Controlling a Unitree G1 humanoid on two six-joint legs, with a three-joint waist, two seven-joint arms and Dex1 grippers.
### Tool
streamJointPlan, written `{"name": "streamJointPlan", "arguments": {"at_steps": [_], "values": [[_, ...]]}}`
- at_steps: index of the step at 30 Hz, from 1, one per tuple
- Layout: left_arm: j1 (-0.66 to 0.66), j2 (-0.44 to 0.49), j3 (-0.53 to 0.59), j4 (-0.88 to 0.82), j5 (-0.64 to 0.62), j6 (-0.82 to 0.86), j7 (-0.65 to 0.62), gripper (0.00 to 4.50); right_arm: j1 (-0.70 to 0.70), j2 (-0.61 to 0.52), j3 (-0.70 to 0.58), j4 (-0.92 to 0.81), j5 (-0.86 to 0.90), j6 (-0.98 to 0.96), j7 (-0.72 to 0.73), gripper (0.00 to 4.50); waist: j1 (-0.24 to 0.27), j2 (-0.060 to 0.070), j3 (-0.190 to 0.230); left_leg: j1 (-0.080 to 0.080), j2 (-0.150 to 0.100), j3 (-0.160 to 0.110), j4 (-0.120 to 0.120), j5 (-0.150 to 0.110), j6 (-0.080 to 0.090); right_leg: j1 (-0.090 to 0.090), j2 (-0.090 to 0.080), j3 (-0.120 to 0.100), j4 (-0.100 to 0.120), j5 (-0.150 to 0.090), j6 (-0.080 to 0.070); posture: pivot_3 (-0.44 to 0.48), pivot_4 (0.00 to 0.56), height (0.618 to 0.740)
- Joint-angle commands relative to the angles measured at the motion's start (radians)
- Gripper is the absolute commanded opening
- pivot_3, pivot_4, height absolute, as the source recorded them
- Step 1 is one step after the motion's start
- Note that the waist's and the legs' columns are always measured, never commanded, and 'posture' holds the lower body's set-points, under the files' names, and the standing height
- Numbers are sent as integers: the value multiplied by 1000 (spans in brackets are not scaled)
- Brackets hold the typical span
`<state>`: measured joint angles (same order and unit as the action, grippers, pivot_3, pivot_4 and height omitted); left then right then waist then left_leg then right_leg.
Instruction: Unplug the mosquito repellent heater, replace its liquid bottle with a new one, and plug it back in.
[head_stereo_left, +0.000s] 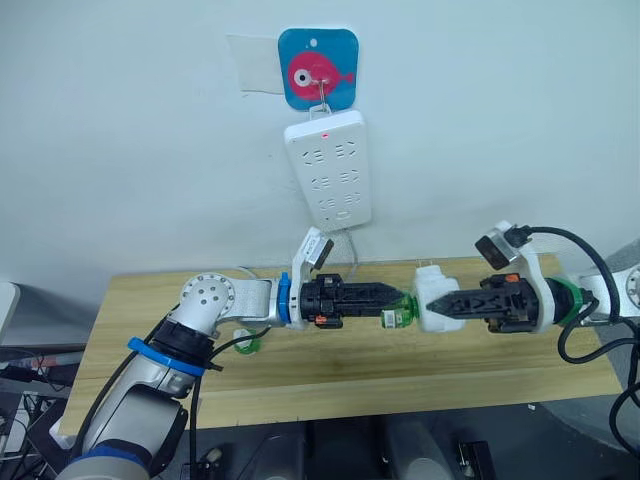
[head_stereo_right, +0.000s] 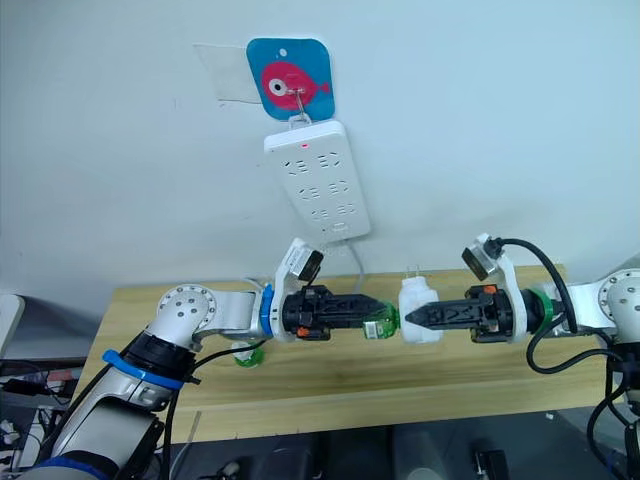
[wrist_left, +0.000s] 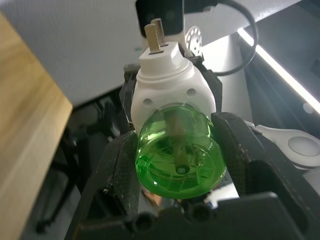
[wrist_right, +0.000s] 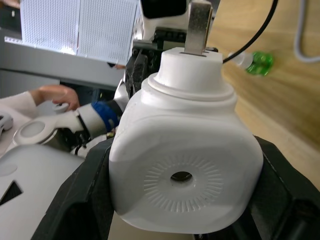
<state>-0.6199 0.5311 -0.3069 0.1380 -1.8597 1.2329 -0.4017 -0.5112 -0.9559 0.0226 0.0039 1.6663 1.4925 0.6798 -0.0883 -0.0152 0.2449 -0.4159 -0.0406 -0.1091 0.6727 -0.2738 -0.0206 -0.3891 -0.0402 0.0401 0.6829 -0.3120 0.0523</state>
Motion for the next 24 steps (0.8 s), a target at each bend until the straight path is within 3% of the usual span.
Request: {"name": "streamJointPlan", "arguments": {"at_steps": [1, 2, 4, 10, 14, 17, 20, 22, 24], "values": [[9, -4, 80, -29, -51, 4, 45, 2218, 3, -13, -21, -6, -31, 38, 29, 3038, 1, 0, 0, 0, 0, 0, 1, 0, 0, 0, 0, 0, 0, 0, 0, -129, 231, 740], [9, -9, 89, -27, -51, 1, 55, 2218, 1, -11, -22, -3, -35, 39, 32, 3038, 2, 0, 0, 0, 0, 0, 2, 0, 0, 0, 0, 1, 1, 0, 0, -129, 231, 740], [9, -17, 107, -18, -48, 0, 75, 2927, -1, -7, -24, 4, -44, 41, 39, 3038, 3, 0, 0, 0, 0, 0, 3, 0, 0, 0, 0, 1, 1, 0, 0, -123, 231, 740], [36, -25, 160, -32, -28, 10, 116, 4490, -15, 18, -47, 38, -57, 56, 39, 3038, 3, 0, 0, -1, 0, 0, 3, 0, 0, 0, 0, 1, 1, 0, 0, -117, 230, 740], [40, -27, 224, -76, 84, -38, 112, 4490, -16, 27, -63, 62, -61, 62, 32, 3038, 4, 0, 0, -1, 0, 0, 3, 0, 0, 0, -1, 1, 2, 0, 0, -117, 232, 740], [33, 16, 225, -244, 399, -194, -52, 4490, -17, 29, -80, 93, -60, 70, 25, 3038, 4, 0, 0, -1, 0, 1, 3, 0, 0, 0, 0, 1, 1, 0, 0, -118, 239, 740], [69, 104, 135, -450, 840, -563, -315, 4490, -24, 31, -98, 137, -66, 80, 23, 3038, 6, 0, 0, -1, 0, 2, 2, 0, -1, 0, 0, 1, 0, 0, 1, -105, 243, 740], [106, 117, 97, -486, 1038, -765, -411, 4490, -29, 37, -103, 154, -74, 84, 20, 3038, 8, 0, 0, -1, 0, 4, 1, 2, -4, 0, 0, 1, -1, 1, 1, -99, 244, 740], [192, 124, 56, -477, 1294, -1152, -561, 4490, -32, 47, -106, 163, -76, 93, 17, 3038, 8, 1, -1, 0, 0, 6, -2, 2, -4, 0, 0, 2, -2, 1, 1, -98, 245, 740]]}}
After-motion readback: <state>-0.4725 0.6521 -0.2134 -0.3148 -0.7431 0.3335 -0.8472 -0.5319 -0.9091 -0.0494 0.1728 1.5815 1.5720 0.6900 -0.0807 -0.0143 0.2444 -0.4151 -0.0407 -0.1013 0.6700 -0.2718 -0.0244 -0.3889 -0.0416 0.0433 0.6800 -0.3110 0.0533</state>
